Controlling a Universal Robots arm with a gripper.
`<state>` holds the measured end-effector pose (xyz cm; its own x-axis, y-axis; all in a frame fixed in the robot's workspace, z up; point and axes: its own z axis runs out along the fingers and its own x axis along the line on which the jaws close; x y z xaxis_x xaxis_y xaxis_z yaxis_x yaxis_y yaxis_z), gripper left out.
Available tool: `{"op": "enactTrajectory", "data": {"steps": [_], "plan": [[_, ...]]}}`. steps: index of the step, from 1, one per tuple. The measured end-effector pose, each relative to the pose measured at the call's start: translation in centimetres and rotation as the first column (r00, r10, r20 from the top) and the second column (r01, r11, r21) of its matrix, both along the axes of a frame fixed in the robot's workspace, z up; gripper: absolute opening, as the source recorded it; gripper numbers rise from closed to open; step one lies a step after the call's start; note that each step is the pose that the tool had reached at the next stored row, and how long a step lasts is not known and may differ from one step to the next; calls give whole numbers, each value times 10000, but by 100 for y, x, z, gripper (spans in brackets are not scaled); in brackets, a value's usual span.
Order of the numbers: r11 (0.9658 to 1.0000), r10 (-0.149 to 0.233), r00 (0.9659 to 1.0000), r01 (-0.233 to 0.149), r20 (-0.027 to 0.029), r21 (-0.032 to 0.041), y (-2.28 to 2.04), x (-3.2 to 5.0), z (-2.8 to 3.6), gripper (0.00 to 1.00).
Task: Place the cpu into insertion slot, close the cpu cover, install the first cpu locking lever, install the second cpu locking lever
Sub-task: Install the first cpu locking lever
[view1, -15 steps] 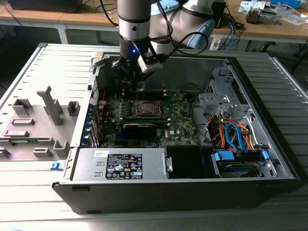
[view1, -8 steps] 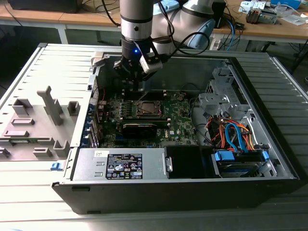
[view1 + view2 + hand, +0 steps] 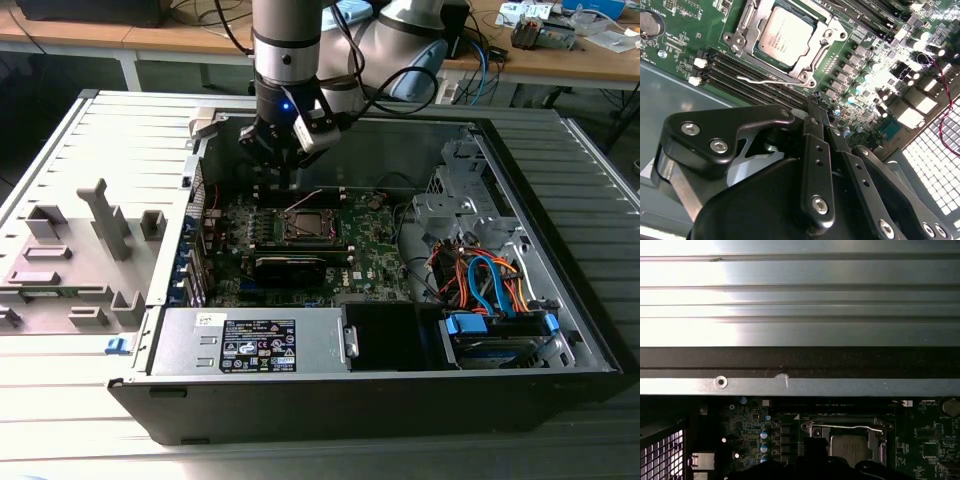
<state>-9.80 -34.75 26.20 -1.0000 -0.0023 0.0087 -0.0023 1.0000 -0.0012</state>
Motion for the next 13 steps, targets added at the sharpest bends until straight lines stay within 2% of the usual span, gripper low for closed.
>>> {"op": "enactTrajectory", "data": {"steps": [13], "plan": [[10000, 1, 10000, -1, -2, 4, 0, 83, -4, 11]]}}
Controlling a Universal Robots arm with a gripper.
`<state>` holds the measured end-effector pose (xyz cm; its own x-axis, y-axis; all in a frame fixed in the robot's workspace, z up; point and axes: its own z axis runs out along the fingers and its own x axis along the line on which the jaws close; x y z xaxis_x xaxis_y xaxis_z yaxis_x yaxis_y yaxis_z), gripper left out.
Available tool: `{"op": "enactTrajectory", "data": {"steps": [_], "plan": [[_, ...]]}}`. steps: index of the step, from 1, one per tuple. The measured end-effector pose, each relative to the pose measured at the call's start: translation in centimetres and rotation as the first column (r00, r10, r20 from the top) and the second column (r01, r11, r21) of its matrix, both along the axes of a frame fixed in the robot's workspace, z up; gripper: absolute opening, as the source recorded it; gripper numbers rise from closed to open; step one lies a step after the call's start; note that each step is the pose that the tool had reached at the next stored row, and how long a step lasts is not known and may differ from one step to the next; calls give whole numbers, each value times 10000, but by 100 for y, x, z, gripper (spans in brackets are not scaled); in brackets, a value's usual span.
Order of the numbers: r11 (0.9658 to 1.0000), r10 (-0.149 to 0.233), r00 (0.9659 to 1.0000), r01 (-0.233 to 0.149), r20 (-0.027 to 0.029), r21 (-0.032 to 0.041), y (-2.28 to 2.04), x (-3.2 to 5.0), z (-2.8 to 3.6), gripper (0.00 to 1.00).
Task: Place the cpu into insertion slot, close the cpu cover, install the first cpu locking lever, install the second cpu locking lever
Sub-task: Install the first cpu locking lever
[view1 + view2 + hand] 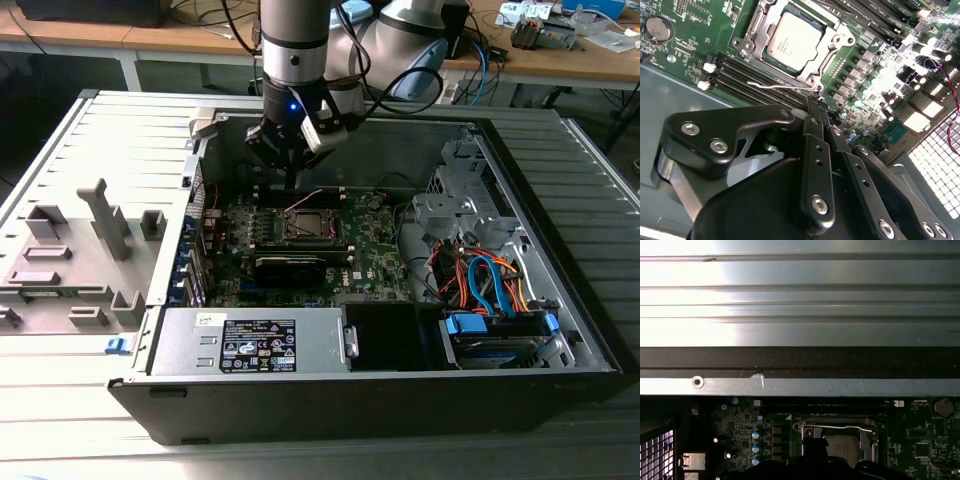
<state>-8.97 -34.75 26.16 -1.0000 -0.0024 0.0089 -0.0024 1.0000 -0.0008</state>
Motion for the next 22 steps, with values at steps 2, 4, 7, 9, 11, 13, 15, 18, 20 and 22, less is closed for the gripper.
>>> {"op": "enactTrajectory", "data": {"steps": [2, 4, 7, 9, 11, 13, 15, 18, 20, 22], "plan": [[10000, -2, 10000, 2, 1, 1, 0, 0, 0, 11], [10000, 1, 10000, -1, 0, 0, 0, 4, 0, 11], [10000, 1, 10000, -1, -1, -1, 0, 8, -4, 11], [10000, -1, 10000, 1, -1, -1, 0, 10, -5, 11], [10000, 2, 10000, -2, 1, -1, 0, 14, -6, 11], [10000, 0, 10000, 0, 0, -2, 0, 18, -6, 11], [10000, 0, 10000, 0, 0, -2, 0, 31, -7, 11], [10000, 0, 10000, 0, -1, -13, 0, 38, -10, 11], [10000, 0, 10000, 0, -1, -22, 0, 38, -11, 11], [10000, 1, 10000, -1, 0, -25, 0, 38, -11, 11]]}}
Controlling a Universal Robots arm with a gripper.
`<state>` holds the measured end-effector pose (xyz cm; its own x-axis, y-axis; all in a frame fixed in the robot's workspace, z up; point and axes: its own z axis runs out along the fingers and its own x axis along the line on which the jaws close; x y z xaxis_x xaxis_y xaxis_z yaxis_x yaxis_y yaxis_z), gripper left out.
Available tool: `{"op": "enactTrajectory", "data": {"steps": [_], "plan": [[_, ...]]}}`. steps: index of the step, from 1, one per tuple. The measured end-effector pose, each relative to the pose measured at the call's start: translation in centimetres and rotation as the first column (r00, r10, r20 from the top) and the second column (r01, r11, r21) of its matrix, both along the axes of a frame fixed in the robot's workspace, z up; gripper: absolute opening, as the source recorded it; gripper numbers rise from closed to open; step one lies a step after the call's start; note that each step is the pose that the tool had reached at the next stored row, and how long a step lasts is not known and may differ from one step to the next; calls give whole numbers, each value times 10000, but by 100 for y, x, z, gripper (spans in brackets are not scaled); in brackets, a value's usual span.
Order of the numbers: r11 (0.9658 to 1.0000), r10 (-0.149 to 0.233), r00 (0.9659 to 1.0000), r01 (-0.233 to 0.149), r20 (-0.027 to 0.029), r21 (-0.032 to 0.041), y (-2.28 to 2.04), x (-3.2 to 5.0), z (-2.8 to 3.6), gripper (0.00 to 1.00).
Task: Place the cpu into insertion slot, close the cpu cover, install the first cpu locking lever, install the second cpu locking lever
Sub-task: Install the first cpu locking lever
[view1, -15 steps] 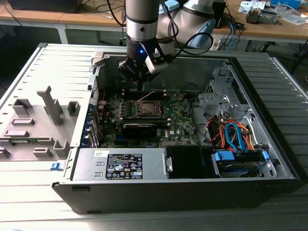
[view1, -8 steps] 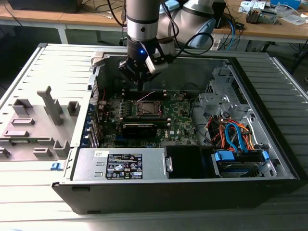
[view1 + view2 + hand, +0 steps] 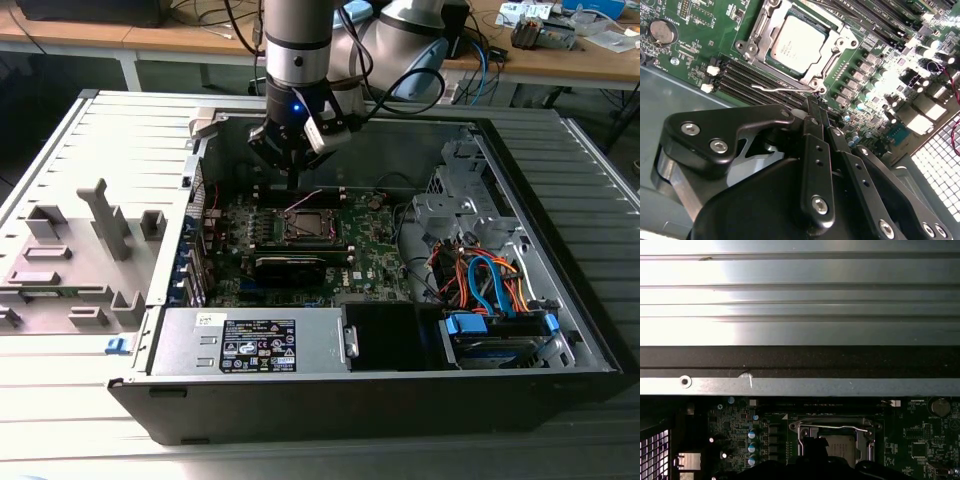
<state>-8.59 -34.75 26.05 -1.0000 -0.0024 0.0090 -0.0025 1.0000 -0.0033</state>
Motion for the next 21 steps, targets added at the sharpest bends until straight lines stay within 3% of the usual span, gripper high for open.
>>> {"op": "enactTrajectory", "data": {"steps": [21], "plan": [[10000, -1, 10000, 1, 0, -16, 0, 58, -17, 11]]}}
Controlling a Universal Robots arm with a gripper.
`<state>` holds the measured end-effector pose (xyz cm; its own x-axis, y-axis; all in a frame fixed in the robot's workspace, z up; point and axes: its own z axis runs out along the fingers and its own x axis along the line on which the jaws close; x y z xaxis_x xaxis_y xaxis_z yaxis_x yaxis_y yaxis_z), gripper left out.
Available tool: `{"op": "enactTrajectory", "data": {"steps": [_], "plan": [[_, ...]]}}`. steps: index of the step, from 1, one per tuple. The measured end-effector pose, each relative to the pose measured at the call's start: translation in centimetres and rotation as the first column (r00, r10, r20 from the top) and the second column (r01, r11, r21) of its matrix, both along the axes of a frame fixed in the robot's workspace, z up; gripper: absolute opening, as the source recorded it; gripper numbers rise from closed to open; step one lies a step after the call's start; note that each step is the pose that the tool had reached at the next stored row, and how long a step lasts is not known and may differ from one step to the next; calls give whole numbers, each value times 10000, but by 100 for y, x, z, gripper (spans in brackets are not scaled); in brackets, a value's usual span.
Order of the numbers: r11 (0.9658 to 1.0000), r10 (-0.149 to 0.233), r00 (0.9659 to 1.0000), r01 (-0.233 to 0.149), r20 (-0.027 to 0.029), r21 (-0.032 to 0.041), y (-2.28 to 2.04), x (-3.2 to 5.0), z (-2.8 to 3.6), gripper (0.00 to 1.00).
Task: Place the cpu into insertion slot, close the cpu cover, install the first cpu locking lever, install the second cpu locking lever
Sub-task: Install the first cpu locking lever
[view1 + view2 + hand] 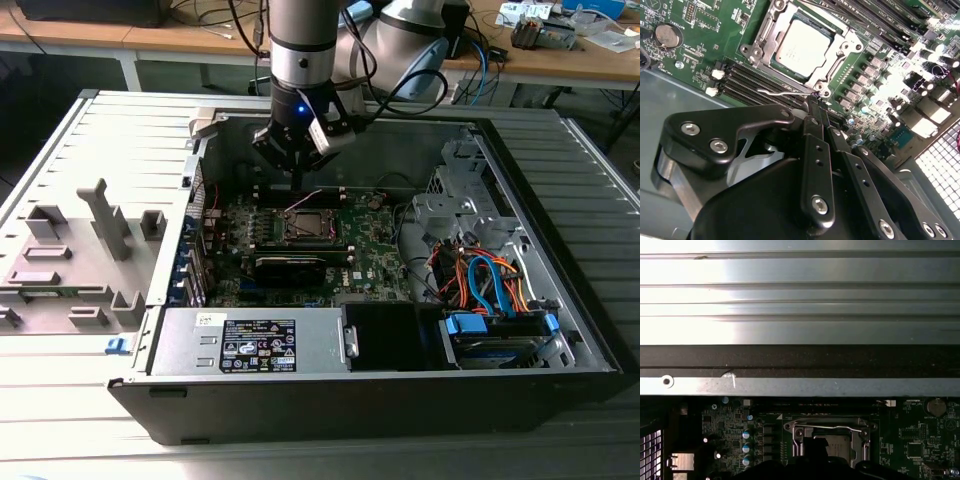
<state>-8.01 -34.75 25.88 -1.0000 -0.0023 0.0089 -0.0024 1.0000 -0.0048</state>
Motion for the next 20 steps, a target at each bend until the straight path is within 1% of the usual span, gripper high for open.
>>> {"op": "enactTrajectory", "data": {"steps": [20], "plan": [[10000, 0, 10000, 0, 0, 0, 0, 51, -14, 11]]}}
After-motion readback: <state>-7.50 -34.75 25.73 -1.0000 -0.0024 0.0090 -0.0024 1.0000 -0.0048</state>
